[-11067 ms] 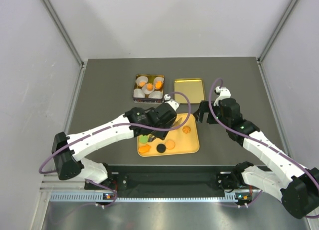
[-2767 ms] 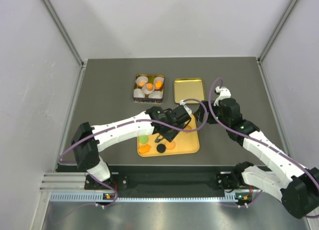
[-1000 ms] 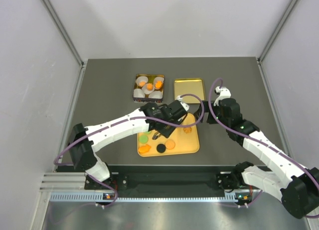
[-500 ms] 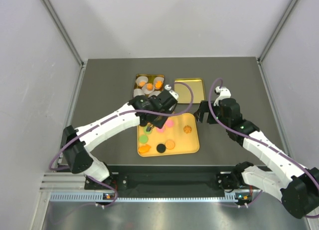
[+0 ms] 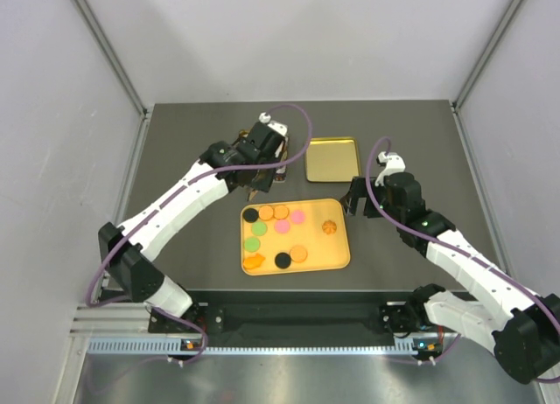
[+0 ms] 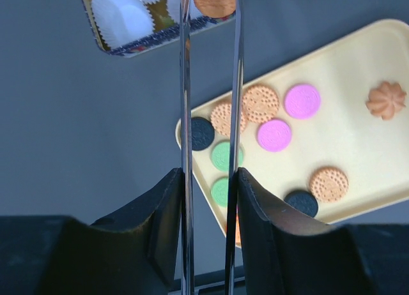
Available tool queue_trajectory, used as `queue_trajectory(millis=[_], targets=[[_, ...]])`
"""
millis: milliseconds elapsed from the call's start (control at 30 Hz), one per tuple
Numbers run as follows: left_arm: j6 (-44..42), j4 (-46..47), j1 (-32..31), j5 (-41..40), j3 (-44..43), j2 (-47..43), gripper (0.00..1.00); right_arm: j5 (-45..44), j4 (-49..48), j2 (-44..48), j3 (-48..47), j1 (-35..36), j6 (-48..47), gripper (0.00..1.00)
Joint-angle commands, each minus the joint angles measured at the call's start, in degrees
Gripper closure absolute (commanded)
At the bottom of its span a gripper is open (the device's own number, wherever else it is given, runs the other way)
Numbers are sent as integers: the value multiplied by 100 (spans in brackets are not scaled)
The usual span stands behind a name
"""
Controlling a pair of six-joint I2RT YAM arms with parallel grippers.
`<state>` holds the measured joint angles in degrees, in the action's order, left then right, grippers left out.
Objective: Pack the cookies
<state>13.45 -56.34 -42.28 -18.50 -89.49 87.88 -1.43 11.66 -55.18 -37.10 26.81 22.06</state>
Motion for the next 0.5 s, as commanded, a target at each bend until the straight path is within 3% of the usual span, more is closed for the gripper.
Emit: queue_trajectory(millis=[0, 467], targets=[[-124, 360, 159, -83, -218, 264, 59, 11, -147, -11, 10, -53, -62, 0], [-150, 782, 484, -4, 99, 564, 58, 29, -147, 33, 10, -53, -62, 0]])
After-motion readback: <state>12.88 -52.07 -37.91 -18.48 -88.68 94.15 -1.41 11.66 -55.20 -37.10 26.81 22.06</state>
